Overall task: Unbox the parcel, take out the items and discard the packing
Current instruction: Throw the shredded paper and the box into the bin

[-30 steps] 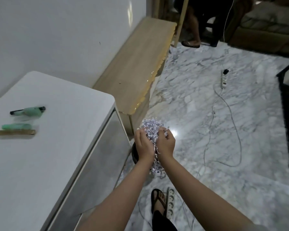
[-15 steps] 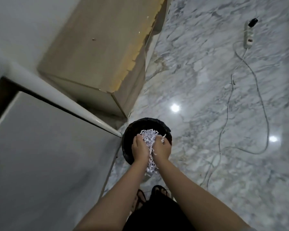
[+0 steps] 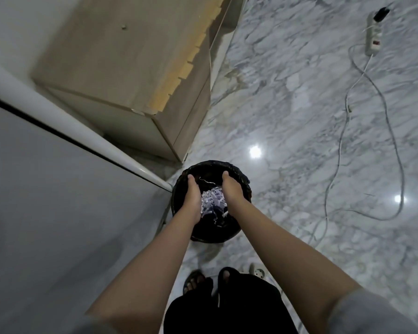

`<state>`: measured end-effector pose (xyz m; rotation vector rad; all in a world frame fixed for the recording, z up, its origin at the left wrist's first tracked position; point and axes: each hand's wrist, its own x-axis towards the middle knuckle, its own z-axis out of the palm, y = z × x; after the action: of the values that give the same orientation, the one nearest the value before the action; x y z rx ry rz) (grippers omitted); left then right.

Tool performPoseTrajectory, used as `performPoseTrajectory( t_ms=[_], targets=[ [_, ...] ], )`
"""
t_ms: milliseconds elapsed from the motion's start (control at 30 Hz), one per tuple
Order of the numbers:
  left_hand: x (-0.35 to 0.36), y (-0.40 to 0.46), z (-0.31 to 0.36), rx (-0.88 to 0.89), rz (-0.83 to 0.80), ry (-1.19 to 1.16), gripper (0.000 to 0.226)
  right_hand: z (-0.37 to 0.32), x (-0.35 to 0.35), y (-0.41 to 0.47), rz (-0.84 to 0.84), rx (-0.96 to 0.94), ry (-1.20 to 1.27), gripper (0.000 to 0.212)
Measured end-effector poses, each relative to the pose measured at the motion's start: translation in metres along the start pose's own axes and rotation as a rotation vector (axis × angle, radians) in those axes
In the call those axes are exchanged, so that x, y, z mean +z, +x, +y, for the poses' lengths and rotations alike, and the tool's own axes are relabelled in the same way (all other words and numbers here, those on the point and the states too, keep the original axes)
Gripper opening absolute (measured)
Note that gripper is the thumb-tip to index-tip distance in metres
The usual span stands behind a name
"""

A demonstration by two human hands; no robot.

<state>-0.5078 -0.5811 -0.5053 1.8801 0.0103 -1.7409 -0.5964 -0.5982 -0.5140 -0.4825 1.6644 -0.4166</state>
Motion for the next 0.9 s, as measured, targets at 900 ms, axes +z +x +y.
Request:
performPoseTrajectory(
  t_ms=[900],
  targets=[
    [-0.185,-0.505,0.061,0.988,0.743,-0.026,0.018,-0.136,0.088,-0.483,-0.155,-1.134,-0.389,0.021]
  ],
)
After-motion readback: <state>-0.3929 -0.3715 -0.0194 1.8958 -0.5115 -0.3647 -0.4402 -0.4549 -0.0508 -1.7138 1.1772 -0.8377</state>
